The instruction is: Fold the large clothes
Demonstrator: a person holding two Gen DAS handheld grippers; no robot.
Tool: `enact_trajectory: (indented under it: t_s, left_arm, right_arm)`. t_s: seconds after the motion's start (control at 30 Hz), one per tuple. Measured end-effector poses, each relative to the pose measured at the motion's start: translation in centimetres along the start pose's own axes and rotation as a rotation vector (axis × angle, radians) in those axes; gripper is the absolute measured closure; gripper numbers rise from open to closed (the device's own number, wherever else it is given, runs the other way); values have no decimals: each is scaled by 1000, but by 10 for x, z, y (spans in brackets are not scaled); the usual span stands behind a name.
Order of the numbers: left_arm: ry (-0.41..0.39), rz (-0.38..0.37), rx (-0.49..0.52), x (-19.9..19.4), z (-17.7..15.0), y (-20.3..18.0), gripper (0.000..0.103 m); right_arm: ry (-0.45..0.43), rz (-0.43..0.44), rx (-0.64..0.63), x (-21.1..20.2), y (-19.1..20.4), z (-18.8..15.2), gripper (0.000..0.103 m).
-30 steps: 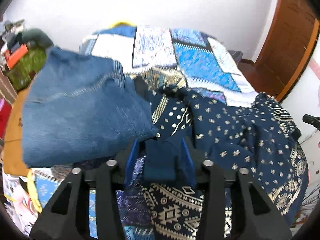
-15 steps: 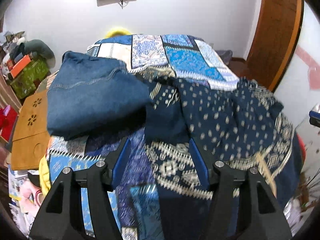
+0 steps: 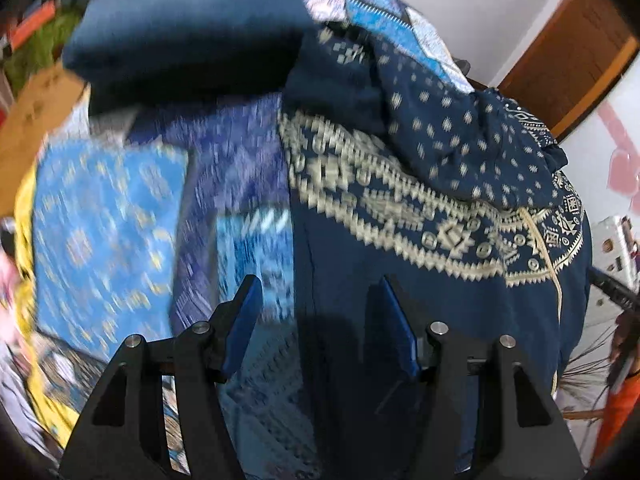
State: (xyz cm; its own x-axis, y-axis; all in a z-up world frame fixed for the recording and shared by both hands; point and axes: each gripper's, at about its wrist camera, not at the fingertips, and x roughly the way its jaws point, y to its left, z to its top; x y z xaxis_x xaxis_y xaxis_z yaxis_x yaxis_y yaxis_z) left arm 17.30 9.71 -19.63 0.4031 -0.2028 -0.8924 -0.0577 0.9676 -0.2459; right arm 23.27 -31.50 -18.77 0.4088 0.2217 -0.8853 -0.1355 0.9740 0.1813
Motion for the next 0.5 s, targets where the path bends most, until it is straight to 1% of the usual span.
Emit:
enact_trajectory:
  t_s: [0.07, 0.13, 0.2, 0.3, 0.4, 0.5]
  left_arm:
    - [34, -34, -30, 6, -9, 3, 43]
    - [39, -72, -77, 7, -17, 8, 43]
    - [41, -104, -100, 4, -22, 10, 43]
    - [49, -162, -98, -1, -32, 6, 43]
    - [46, -179, -93, -5, -43, 1, 43]
    - [47, -210, -118, -9, -48, 3, 43]
  right_arm:
    - [20, 8, 37, 5, -7, -5, 50]
    - [19, 22, 61, 7, -10, -10, 50]
    - [4, 22, 66, 6, -9, -12, 49]
    - [-18, 15, 72, 5, -6, -15, 47]
    - [-36, 15, 63, 4, -2, -17, 47]
    - [-53, 9, 60, 4, 2, -18, 47]
